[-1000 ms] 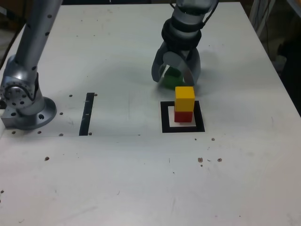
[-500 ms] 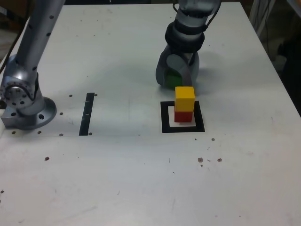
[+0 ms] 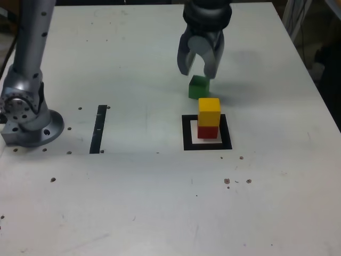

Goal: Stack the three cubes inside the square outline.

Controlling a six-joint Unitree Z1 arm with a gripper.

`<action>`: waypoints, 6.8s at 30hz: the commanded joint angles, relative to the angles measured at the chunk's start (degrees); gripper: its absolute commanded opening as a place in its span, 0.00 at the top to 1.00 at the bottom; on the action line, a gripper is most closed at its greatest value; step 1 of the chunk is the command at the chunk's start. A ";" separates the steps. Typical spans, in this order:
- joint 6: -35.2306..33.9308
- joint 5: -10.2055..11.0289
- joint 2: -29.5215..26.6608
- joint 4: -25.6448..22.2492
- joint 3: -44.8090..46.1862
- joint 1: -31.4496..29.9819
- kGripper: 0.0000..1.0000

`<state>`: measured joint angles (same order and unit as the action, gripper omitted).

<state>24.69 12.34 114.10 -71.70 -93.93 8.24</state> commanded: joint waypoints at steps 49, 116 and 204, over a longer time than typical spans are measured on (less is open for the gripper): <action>-34.18 -4.62 0.51 -13.81 -12.24 -19.96 0.85; -4.65 0.34 7.66 8.73 6.99 2.39 0.47; -32.96 -5.94 5.20 -13.44 -11.19 -16.67 0.74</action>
<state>-8.37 6.29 119.05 -85.03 -105.17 -8.51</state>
